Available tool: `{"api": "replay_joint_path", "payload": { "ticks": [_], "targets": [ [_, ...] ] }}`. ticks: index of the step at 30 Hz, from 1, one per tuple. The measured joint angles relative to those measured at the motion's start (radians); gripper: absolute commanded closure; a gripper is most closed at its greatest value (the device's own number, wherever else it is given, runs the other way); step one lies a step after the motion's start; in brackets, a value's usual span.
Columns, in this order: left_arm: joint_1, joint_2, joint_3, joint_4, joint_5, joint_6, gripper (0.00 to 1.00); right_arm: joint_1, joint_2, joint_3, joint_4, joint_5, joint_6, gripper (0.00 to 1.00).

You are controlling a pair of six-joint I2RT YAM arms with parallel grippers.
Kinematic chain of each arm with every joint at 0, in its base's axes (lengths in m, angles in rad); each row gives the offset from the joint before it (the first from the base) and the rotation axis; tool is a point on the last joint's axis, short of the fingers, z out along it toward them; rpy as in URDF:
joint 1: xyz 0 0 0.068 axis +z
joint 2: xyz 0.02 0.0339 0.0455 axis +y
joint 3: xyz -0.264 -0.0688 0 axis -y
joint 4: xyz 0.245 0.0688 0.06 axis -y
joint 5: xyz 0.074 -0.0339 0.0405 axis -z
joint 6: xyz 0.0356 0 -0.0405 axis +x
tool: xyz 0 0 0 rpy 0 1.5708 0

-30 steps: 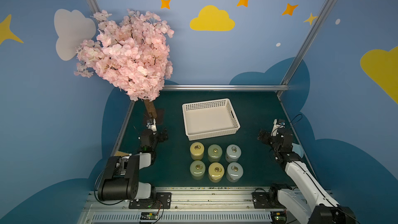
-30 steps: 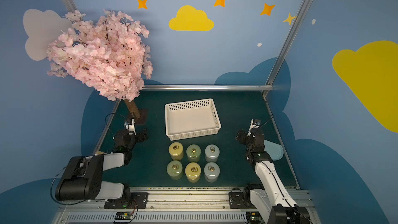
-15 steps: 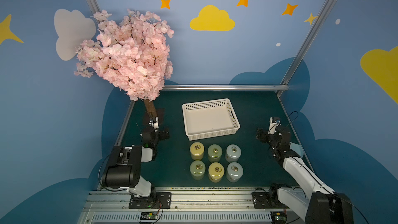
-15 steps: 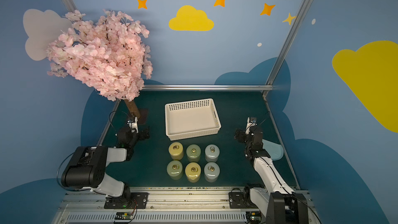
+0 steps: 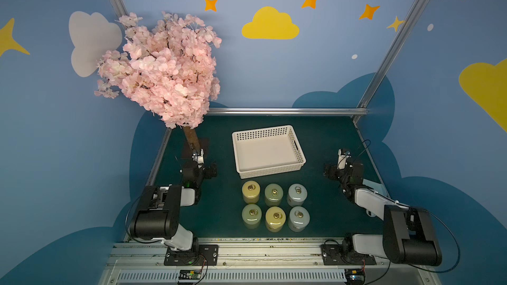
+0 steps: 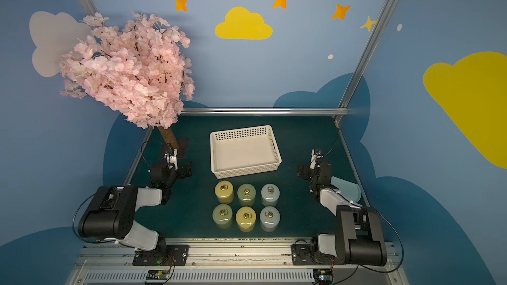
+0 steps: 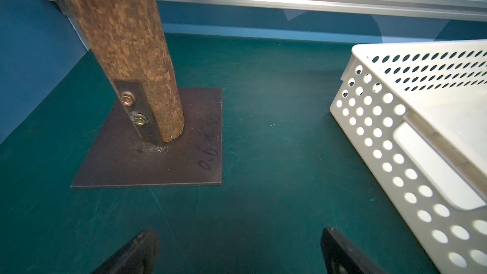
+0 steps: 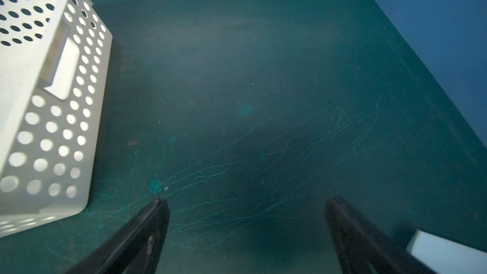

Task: Take the tea canister out of the basket
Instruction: Reset both arms

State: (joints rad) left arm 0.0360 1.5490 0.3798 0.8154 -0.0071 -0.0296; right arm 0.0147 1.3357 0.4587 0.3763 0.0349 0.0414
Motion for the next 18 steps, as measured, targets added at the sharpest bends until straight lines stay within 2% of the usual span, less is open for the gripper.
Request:
{"api": "replay_joint_path", "payload": {
  "ticks": [4,9,18],
  "targets": [
    [0.0,0.0,0.0,0.0,0.0,0.0,0.0,0.0,0.017,0.012,0.043,-0.003,-0.011,0.02],
    [-0.003,0.0,0.0,0.0,-0.001,0.0,0.0,0.0,0.13,-0.003,0.189,-0.011,-0.021,0.02],
    [-0.003,0.0,0.0,0.0,-0.001,0.0,0.0,0.021,0.146,-0.011,0.214,-0.007,-0.041,0.02]
  ]
}}
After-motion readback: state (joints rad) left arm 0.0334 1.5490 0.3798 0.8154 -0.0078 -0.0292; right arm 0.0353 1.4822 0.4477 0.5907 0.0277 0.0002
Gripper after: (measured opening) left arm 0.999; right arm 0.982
